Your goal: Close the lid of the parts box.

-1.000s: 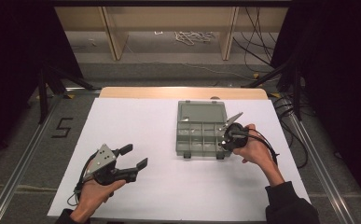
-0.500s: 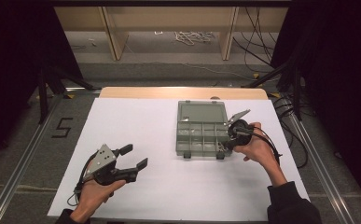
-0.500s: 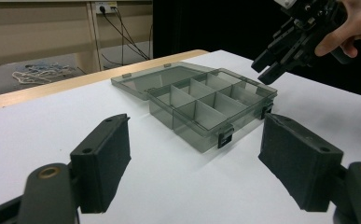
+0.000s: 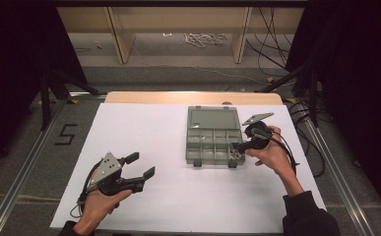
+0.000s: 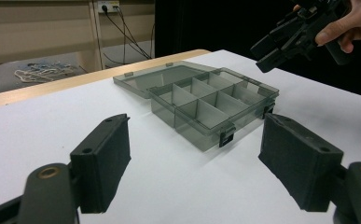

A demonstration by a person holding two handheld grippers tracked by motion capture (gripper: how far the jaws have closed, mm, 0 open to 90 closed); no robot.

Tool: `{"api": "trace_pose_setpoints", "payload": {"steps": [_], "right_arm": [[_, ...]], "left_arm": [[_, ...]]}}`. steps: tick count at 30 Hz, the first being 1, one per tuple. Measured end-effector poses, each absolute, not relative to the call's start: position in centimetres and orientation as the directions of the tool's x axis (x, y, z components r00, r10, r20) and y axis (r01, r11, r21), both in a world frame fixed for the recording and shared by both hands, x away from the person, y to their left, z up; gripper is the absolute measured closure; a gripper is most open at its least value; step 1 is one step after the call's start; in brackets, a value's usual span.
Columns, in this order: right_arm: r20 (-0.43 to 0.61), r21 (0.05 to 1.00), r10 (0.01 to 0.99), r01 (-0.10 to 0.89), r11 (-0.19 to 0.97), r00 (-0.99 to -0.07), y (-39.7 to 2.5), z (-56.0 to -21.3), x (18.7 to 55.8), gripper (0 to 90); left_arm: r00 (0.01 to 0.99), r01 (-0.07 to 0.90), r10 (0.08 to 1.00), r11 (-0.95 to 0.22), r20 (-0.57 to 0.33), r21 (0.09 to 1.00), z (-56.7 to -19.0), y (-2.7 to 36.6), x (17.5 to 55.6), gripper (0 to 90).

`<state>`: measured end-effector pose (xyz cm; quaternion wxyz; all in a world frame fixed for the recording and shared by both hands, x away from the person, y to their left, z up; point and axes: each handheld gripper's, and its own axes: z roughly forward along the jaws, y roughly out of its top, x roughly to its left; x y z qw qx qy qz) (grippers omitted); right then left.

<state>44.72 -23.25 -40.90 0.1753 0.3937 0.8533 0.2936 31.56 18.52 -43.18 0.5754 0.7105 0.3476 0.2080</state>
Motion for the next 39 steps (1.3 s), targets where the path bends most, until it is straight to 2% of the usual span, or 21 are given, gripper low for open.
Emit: {"api": "trace_pose_setpoints", "payload": {"steps": [5, 12, 15, 17, 19, 21, 24, 25, 26, 39], "right_arm": [[-0.036, 0.654, 0.791, 0.584, 0.481, -0.611, -23.7, -40.5, 44.8, 27.7], [-0.034, 0.721, 0.785, 0.529, 0.448, -0.618, -24.8, -40.6, 45.6, 25.2], [0.000, 0.734, 0.795, 0.540, 0.412, -0.607, -25.2, -40.9, 46.0, 24.8], [0.065, 0.727, 0.833, 0.598, 0.339, -0.550, -25.2, -41.1, 45.9, 24.8], [0.039, 0.727, 0.811, 0.573, 0.378, -0.584, -25.8, -41.2, 46.3, 24.8], [0.093, 0.724, 0.831, 0.610, 0.322, -0.549, -26.1, -41.2, 46.4, 24.8], [0.143, 0.743, 0.833, 0.614, 0.266, -0.534, -26.6, -41.8, 47.1, 24.9], [0.171, 0.717, 0.835, 0.648, 0.258, -0.522, -26.9, -41.7, 47.1, 24.9], [0.153, 0.716, 0.835, 0.642, 0.274, -0.528, -27.1, -41.7, 47.4, 24.9], [0.231, 0.723, 0.822, 0.658, 0.213, -0.520, -27.8, -42.6, 49.8, 27.0]], "left_arm": [[0.675, 0.256, 0.731, -0.102, -0.102, 0.961, -43.3, 18.5, 31.5, 23.6], [0.675, 0.257, 0.731, -0.105, -0.100, 0.961, -43.3, 18.3, 31.6, 23.6], [0.680, 0.256, 0.726, -0.109, -0.099, 0.960, -43.4, 18.1, 31.7, 23.6], [0.682, 0.255, 0.725, -0.111, -0.097, 0.960, -43.3, 17.9, 31.8, 23.6], [0.683, 0.255, 0.723, -0.110, -0.099, 0.961, -43.3, 17.7, 31.9, 23.6], [0.686, 0.259, 0.720, -0.109, -0.103, 0.960, -43.3, 17.6, 32.1, 23.6], [0.681, 0.291, 0.714, -0.058, -0.164, 0.955, -43.2, 17.4, 32.5, 23.6], [0.680, 0.292, 0.715, -0.061, -0.163, 0.954, -43.2, 17.4, 32.6, 23.6], [0.677, 0.293, 0.718, -0.058, -0.164, 0.954, -43.2, 17.3, 32.8, 23.6], [0.665, 0.332, 0.727, -0.082, -0.172, 0.940, -43.8, 14.7, 36.0, 23.9]]}}
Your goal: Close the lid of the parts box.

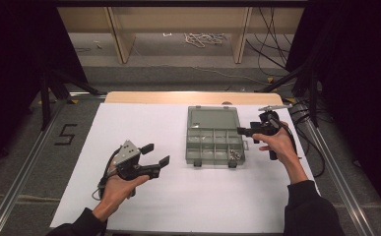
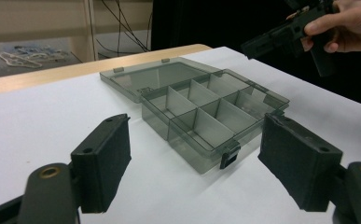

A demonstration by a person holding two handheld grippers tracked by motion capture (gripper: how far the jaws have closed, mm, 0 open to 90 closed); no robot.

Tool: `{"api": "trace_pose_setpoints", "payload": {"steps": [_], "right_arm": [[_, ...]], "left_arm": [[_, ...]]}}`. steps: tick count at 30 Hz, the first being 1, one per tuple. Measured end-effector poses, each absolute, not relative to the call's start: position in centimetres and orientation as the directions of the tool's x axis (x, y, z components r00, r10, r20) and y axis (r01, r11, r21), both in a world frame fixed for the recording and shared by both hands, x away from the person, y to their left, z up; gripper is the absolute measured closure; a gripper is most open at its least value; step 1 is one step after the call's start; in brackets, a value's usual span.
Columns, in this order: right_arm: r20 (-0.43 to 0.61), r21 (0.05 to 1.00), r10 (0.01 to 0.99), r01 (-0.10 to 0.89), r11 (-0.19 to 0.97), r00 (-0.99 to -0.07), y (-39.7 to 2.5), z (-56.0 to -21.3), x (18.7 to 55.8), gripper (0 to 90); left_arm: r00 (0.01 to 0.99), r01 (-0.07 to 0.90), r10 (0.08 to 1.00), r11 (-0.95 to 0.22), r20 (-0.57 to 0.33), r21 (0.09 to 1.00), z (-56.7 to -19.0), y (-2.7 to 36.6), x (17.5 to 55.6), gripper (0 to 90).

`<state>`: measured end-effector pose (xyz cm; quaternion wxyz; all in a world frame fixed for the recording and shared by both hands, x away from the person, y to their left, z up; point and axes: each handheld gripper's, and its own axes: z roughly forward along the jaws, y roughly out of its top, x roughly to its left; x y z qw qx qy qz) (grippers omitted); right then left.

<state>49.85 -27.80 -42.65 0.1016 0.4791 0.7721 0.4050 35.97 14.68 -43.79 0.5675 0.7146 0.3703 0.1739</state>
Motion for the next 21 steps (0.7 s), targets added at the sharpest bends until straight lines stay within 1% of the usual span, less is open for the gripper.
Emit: {"api": "trace_pose_setpoints", "payload": {"steps": [3, 4, 5, 6, 7, 9, 10, 12, 13, 14, 16, 17, 18, 19, 20, 21], "right_arm": [[0.249, 0.727, 0.818, 0.658, 0.197, -0.519, -27.9, -42.4, 50.6, 27.0], [0.247, 0.716, 0.827, 0.670, 0.195, -0.504, -27.9, -42.3, 50.7, 27.0], [0.230, 0.722, 0.824, 0.659, 0.213, -0.518, -28.0, -42.3, 51.1, 27.0], [0.251, 0.712, 0.832, 0.676, 0.188, -0.495, -27.9, -42.4, 51.2, 27.0], [0.257, 0.721, 0.824, 0.668, 0.185, -0.505, -27.9, -42.6, 51.5, 27.0], [0.262, 0.697, 0.836, 0.694, 0.181, -0.482, -27.7, -42.7, 51.7, 27.0], [0.236, 0.703, 0.830, 0.679, 0.213, -0.505, -27.8, -42.8, 52.0, 27.0], [0.236, 0.710, 0.826, 0.671, 0.213, -0.512, -27.7, -43.0, 52.3, 27.0], [0.260, 0.700, 0.829, 0.688, 0.192, -0.496, -27.6, -43.0, 52.3, 27.0], [0.262, 0.686, 0.839, 0.704, 0.186, -0.477, -27.4, -43.0, 52.4, 27.0], [0.257, 0.687, 0.839, 0.701, 0.191, -0.480, -27.3, -43.1, 52.8, 27.0], [0.247, 0.698, 0.828, 0.685, 0.207, -0.503, -27.4, -43.3, 53.1, 27.0], [0.263, 0.675, 0.832, 0.709, 0.202, -0.488, -27.3, -43.2, 53.2, 27.0], [0.260, 0.677, 0.842, 0.710, 0.191, -0.474, -27.2, -43.2, 53.3, 27.0], [0.265, 0.674, 0.833, 0.711, 0.200, -0.486, -27.2, -43.3, 53.6, 27.0], [0.244, 0.687, 0.836, 0.696, 0.209, -0.492, -27.2, -43.5, 53.9, 27.0]], "left_arm": [[0.666, 0.342, 0.726, -0.091, -0.173, 0.935, -44.1, 13.7, 36.7, 23.9], [0.676, 0.335, 0.719, -0.104, -0.162, 0.937, -44.1, 13.4, 36.9, 24.1], [0.670, 0.342, 0.723, -0.103, -0.166, 0.934, -44.1, 13.1, 37.1, 24.5], [0.681, 0.334, 0.715, -0.113, -0.156, 0.936, -44.2, 12.8, 37.3, 24.8], [0.677, 0.338, 0.718, -0.113, -0.158, 0.934, -44.2, 12.5, 37.5, 24.8], [0.683, 0.335, 0.715, -0.123, -0.151, 0.934, -44.3, 12.0, 37.9, 24.8], [0.682, 0.340, 0.714, -0.121, -0.156, 0.933, -44.3, 11.7, 38.1, 24.8], [0.683, 0.341, 0.714, -0.128, -0.152, 0.931, -44.5, 11.2, 38.3, 24.9], [0.683, 0.342, 0.715, -0.132, -0.149, 0.930, -44.5, 11.0, 38.4, 25.0], [0.683, 0.342, 0.716, -0.138, -0.145, 0.929, -44.6, 10.8, 38.5, 25.1], [0.681, 0.343, 0.719, -0.146, -0.139, 0.928, -44.7, 10.4, 38.8, 25.5], [0.681, 0.346, 0.718, -0.146, -0.141, 0.927, -44.8, 10.3, 39.0, 25.5], [0.679, 0.349, 0.721, -0.147, -0.141, 0.925, -44.8, 10.1, 39.2, 25.6], [0.678, 0.351, 0.721, -0.149, -0.141, 0.925, -44.9, 10.0, 39.4, 25.5], [0.676, 0.355, 0.723, -0.150, -0.142, 0.923, -44.9, 9.8, 39.6, 25.5], [0.681, 0.358, 0.718, -0.155, -0.143, 0.921, -45.0, 9.6, 39.8, 25.5]]}}
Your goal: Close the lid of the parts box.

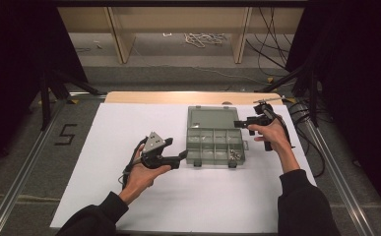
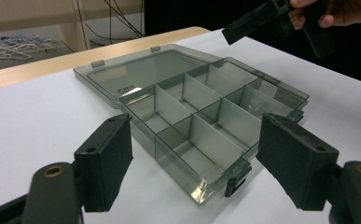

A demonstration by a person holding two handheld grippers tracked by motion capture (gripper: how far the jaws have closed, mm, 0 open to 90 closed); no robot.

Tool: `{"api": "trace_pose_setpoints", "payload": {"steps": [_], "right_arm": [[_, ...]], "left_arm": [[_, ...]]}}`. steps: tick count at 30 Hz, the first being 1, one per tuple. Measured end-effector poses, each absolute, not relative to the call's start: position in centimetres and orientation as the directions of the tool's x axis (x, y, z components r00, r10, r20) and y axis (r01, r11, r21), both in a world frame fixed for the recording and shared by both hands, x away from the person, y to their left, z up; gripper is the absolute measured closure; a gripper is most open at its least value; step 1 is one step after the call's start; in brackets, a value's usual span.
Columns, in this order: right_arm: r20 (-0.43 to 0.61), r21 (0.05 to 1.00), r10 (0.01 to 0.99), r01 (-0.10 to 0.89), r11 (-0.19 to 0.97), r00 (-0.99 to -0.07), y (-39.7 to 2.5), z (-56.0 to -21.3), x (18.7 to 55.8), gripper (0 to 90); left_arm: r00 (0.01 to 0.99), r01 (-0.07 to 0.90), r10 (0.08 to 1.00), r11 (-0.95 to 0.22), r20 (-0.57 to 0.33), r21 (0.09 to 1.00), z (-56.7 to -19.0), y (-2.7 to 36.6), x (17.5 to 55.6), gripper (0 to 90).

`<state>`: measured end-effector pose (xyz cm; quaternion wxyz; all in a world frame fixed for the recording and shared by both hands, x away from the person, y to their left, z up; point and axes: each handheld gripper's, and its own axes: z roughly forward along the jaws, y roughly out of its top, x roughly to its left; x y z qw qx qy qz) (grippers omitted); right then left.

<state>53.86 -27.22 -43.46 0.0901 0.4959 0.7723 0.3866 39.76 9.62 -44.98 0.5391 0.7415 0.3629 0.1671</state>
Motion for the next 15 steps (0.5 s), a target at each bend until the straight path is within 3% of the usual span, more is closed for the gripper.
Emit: {"api": "trace_pose_setpoints", "payload": {"steps": [15], "right_arm": [[0.273, 0.644, 0.845, 0.740, 0.194, -0.459, -26.3, -45.5, 56.0, 28.8]], "left_arm": [[0.670, 0.399, 0.732, -0.215, -0.124, 0.891, -46.5, 7.7, 41.9, 31.1]]}}
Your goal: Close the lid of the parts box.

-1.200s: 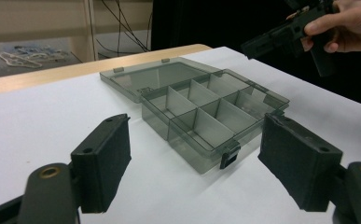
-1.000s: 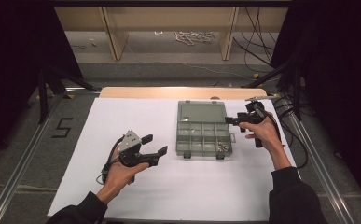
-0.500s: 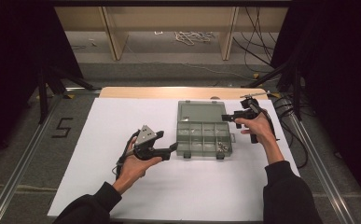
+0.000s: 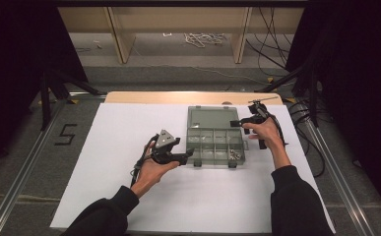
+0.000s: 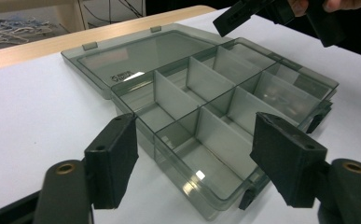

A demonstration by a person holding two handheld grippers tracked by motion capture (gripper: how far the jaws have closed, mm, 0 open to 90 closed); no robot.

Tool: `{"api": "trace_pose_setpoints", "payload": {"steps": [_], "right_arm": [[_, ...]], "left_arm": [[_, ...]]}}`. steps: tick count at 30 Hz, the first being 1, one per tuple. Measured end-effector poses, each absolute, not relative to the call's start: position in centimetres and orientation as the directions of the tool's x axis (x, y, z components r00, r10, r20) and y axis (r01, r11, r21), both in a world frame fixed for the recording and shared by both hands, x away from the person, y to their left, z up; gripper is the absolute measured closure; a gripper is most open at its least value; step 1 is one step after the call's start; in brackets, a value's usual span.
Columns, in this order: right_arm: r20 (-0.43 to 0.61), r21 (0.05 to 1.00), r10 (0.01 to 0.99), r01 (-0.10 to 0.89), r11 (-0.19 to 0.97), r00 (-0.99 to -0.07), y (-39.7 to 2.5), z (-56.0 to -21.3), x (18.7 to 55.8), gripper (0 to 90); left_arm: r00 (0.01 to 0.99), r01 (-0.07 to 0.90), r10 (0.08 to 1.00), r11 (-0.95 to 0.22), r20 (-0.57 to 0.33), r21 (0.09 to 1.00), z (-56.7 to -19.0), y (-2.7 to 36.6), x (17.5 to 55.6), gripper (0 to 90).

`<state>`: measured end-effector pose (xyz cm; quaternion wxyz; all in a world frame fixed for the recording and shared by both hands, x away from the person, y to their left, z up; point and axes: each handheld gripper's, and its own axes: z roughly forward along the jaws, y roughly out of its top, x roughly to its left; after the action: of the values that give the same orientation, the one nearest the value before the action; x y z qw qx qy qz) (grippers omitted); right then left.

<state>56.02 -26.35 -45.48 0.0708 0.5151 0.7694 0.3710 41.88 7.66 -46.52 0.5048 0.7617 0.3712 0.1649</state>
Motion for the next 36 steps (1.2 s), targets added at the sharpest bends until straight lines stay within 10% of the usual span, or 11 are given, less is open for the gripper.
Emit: {"api": "trace_pose_setpoints", "payload": {"steps": [36], "right_arm": [[0.328, 0.568, 0.860, 0.809, 0.151, -0.391, -25.4, -46.7, 57.2, 32.2]], "left_arm": [[0.656, 0.479, 0.745, -0.284, -0.123, 0.831, -48.3, 6.7, 42.7, 66.4]]}}
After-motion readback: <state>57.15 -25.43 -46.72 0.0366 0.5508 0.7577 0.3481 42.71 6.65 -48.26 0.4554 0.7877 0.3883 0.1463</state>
